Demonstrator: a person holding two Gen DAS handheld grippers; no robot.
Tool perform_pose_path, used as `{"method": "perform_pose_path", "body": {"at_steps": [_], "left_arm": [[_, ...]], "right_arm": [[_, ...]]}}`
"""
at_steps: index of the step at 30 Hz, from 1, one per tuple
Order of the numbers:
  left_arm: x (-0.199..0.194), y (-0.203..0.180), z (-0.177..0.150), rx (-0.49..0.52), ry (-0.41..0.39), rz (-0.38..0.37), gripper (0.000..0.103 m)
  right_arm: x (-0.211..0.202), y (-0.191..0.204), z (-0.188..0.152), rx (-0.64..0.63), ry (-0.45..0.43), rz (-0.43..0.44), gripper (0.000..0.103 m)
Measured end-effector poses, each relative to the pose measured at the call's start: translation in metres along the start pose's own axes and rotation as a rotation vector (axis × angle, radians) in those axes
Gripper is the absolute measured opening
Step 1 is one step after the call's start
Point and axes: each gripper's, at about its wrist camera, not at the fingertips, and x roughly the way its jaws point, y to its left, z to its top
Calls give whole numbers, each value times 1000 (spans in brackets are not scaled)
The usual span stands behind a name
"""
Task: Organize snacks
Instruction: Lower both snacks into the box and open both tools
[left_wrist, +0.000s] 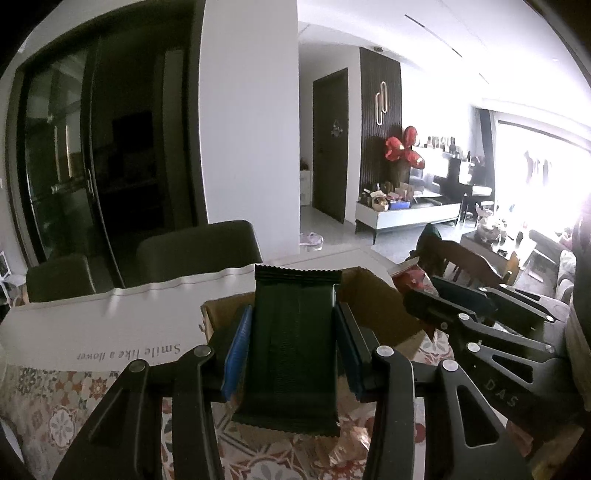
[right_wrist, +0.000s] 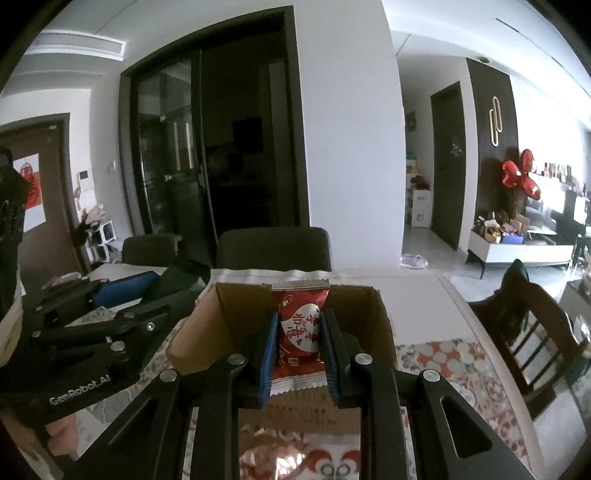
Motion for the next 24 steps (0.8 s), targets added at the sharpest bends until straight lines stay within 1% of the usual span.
{"method": "perform_pose_path", "body": {"at_steps": [7, 11, 13, 14, 16, 17, 19, 20, 21, 23, 24], "left_arm": [[40, 11, 11, -24, 61, -29, 44], [61, 14, 13, -18, 93, -24, 44], [72, 15, 12, -14, 121, -19, 45], [75, 16, 12, -14, 131, -11, 47], [80, 15, 10, -14, 144, 10, 60], [80, 15, 9, -19, 148, 16, 62], [77, 17, 8, -27, 146, 12, 63], [75, 17, 8, -28, 146, 17, 64], [69, 16, 7, -31, 140, 24, 65], [59, 14, 5, -27, 121, 23, 68], [53, 13, 4, -24, 108, 30, 68]], "right_arm": [[38, -7, 14, -15, 38, -10, 24], [60, -15, 15, -1, 77, -12, 24], [70, -19, 14, 8, 100, -21, 24], [75, -22, 12, 12, 112, -27, 24], [82, -27, 9, 20, 128, -35, 24], [84, -29, 8, 25, 137, -38, 25], [87, -35, 6, 46, 153, -46, 36], [87, -36, 6, 53, 150, -53, 46], [86, -37, 6, 55, 142, -63, 50], [80, -37, 5, 49, 128, -91, 53], [76, -37, 6, 49, 123, -100, 58]]}}
